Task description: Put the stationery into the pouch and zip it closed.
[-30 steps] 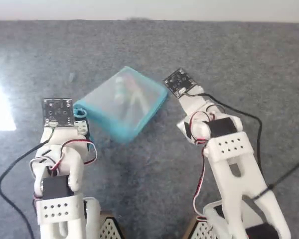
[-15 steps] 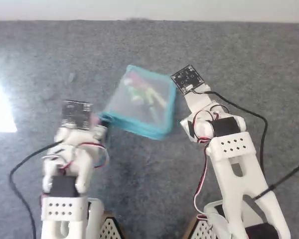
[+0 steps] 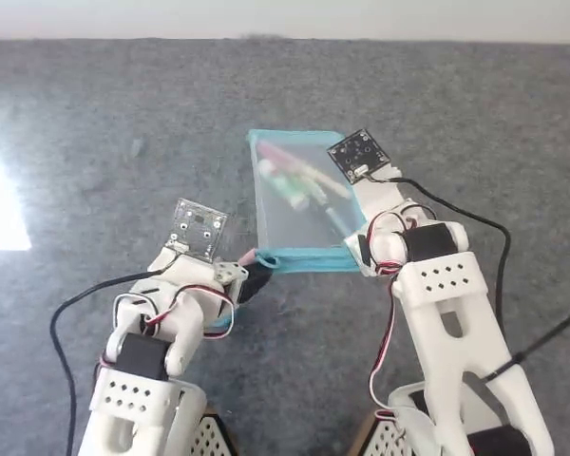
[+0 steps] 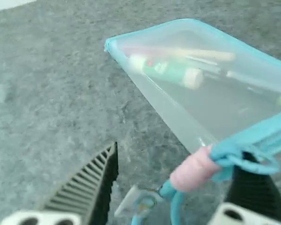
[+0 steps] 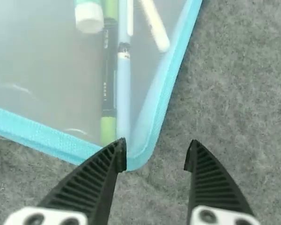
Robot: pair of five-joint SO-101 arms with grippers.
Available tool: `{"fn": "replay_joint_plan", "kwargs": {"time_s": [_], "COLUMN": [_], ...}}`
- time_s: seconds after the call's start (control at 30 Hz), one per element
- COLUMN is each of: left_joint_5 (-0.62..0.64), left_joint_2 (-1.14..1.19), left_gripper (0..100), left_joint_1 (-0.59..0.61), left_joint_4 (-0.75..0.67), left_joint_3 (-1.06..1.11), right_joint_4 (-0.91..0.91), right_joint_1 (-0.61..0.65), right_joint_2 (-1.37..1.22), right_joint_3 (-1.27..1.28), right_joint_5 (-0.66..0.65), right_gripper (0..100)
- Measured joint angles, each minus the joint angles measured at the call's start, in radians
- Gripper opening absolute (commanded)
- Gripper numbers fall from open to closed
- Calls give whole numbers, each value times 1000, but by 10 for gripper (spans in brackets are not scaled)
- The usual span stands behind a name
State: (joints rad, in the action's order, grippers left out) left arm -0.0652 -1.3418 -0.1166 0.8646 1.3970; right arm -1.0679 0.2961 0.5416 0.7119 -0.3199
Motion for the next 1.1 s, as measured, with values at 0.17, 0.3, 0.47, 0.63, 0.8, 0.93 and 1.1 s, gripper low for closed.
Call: {"fn": "replay_joint_plan", "kwargs": {"time_s": [0.17, 0.3, 0.47, 0.63, 0.8, 0.93, 1.1], "left_joint_5": [-48, -64, -41, -32, -32, -32, -32], "left_joint_2": [0, -2, -114, -384, -451, -450, -450], "left_gripper": [393, 393, 393, 393, 393, 393, 393], "left_joint_1": [11, 12, 94, 150, 155, 153, 155], "left_joint_4": [0, 0, 78, 138, 104, 40, -37], "left_joint_3": [0, -3, -40, 3, 87, 147, 212], "right_joint_4": [0, -6, -43, -21, 75, 110, 112], "right_joint_1": [0, 0, 0, -2, -12, -60, -144], "right_joint_2": [0, 0, 21, 155, 341, 516, 753], "right_joint_3": [0, 0, 0, 87, 301, 460, 654], "right_joint_5": [3, 6, 17, 75, 83, 83, 83], "right_gripper": [206, 203, 18, 36, 36, 36, 36]}}
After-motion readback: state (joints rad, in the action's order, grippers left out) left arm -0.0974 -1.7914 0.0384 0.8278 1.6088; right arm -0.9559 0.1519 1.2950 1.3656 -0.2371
